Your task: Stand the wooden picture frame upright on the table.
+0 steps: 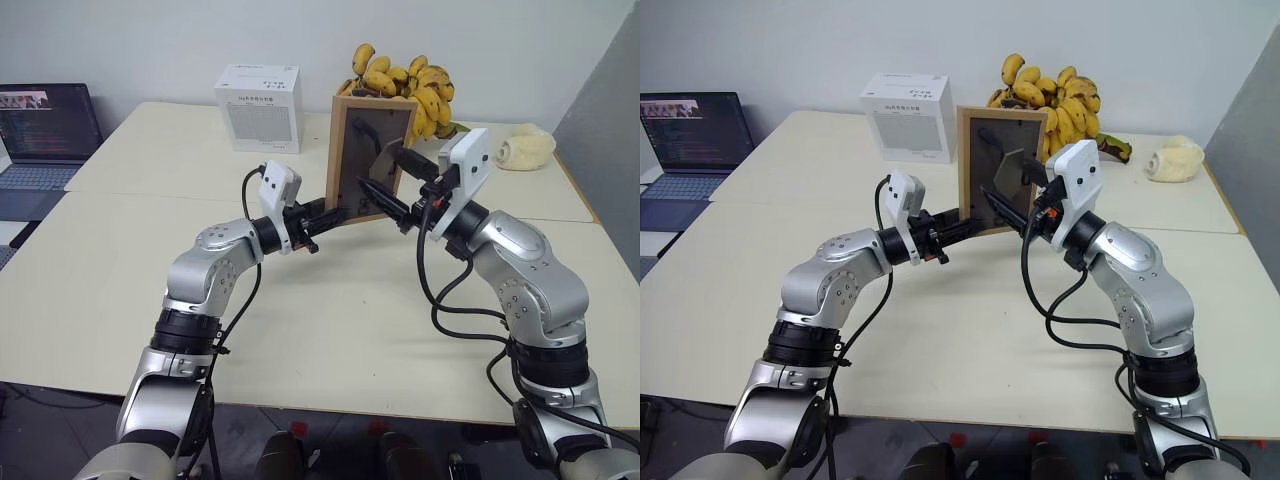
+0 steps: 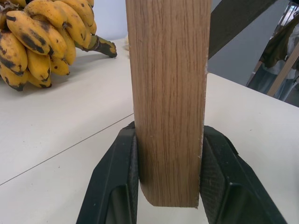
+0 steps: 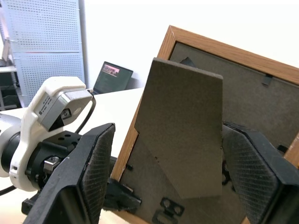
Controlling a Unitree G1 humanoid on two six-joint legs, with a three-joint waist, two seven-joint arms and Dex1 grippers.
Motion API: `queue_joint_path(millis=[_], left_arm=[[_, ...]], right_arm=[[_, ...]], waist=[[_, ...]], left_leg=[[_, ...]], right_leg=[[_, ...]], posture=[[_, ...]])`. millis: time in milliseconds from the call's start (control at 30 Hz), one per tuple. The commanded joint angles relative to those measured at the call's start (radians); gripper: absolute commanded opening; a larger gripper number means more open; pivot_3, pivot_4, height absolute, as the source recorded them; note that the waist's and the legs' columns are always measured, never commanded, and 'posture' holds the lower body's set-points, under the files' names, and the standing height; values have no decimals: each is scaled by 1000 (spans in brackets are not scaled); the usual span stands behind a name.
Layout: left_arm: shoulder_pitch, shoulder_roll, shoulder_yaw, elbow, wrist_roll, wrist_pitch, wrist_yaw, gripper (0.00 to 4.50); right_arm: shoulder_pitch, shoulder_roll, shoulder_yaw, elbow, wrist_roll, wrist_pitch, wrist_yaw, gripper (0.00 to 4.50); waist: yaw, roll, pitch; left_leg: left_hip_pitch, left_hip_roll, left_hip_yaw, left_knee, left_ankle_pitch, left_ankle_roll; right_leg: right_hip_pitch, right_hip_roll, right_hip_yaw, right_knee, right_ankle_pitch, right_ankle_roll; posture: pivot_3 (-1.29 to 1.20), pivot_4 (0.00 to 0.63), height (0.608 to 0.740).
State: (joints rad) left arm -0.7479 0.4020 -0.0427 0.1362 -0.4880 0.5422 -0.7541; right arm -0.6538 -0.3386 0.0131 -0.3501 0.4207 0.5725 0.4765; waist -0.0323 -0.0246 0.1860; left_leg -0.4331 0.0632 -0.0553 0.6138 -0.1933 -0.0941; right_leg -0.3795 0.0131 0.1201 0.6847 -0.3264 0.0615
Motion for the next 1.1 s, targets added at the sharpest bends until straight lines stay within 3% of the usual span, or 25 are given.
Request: queue_joint_path(millis=[33,400,567,667,933,1100], left_arm=[[-68,-9,43,-33,-17,-8,-1,1315],[-69,-11,53,-70,-21,27,-2,1315],[-68,-22,49,-83,-21,30,2,1315],[-66,-23,50,-88,-22,33,2,1315],[-54,6,46,-89,-8,87,12,1315],[-68,46,45,-93,-6,194,40,1315]], right_arm=[[3,1,-3,-49,9,-12,2,3610],[-6,-26,17,13,-56,-61,21,3610],[-39,-39,13,54,-88,-74,18,4455],[-44,-56,22,59,-116,-82,27,4455],[57,-249,53,58,-219,-162,159,4455],[177,-387,74,114,-328,-353,248,4455]], waist=[[0,0,0],[0,0,0],[0,0,0],[0,0,0],[3,0,0],[0,0,0]], left_leg=[[0,0,0,0,0,0],[0,0,0,1,0,0],[0,0,0,2,1,0],[0,0,0,3,1,0],[0,-1,0,4,0,1],[0,-1,0,4,0,1]], right_leg=[[0,0,0,0,0,0],[-1,0,0,3,0,0],[-1,0,0,5,0,0],[-1,0,0,6,0,0],[-1,0,0,6,0,0],[0,0,1,6,0,0]], posture=[[0,150,740],[0,150,740],[0,150,740],[0,150,740],[0,150,740],[0,150,740]])
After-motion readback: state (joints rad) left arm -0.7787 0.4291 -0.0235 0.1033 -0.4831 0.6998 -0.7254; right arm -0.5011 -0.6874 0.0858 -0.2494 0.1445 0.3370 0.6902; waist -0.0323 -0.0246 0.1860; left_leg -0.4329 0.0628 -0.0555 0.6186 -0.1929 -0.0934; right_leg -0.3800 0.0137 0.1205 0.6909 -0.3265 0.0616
